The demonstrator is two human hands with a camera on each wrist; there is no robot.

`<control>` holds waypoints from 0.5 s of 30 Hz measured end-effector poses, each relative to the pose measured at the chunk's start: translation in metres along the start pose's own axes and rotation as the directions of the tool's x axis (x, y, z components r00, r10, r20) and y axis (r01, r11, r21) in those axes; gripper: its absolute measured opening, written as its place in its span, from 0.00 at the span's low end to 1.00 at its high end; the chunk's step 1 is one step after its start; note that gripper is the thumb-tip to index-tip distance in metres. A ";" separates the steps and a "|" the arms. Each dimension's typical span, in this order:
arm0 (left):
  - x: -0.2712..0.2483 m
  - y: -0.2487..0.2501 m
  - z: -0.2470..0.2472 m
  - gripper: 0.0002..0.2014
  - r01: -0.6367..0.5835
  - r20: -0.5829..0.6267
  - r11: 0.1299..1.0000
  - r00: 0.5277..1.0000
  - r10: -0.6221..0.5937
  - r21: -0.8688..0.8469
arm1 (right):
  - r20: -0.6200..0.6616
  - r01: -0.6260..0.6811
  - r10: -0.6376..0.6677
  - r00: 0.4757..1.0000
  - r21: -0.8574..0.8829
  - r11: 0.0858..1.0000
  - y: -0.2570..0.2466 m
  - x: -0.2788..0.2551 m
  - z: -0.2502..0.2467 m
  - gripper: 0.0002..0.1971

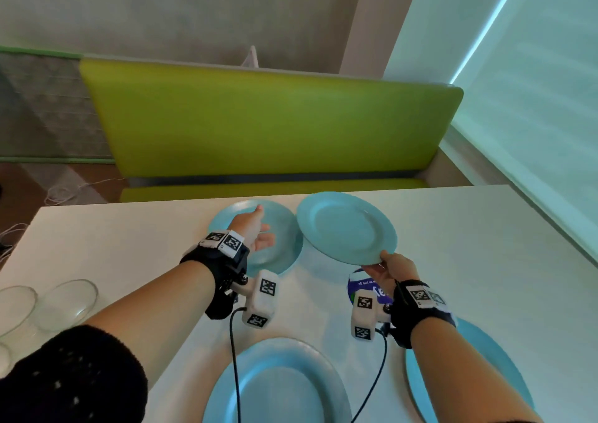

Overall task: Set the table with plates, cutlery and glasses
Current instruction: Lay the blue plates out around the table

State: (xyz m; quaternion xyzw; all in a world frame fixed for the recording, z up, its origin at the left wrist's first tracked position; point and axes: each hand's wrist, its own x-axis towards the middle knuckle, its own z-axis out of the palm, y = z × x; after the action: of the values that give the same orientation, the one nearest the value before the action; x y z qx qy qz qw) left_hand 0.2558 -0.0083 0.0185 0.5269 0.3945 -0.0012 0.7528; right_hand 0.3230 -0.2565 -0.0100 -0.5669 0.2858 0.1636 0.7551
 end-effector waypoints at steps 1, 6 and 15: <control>0.001 0.001 0.003 0.24 0.005 0.006 1.000 1.000 -0.005 0.019 | -0.039 0.003 -0.004 0.999 -0.015 1.000 -0.004 0.006 -0.010 0.14; 0.003 -0.002 0.012 0.21 0.035 0.036 0.994 0.999 -0.039 0.099 | -0.167 -0.004 0.002 0.986 -0.013 1.000 -0.016 0.028 -0.054 0.19; 0.008 -0.001 0.014 0.20 0.035 -0.025 0.995 0.999 -0.033 0.089 | -0.219 0.018 -0.012 0.976 0.023 1.000 -0.022 0.044 -0.064 0.21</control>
State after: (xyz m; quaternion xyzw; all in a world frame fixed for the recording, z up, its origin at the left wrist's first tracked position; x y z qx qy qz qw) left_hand 0.2688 -0.0164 0.0144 0.5533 0.4119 -0.0256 0.7235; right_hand 0.3547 -0.3272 -0.0326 -0.5741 0.3648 0.0908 0.7274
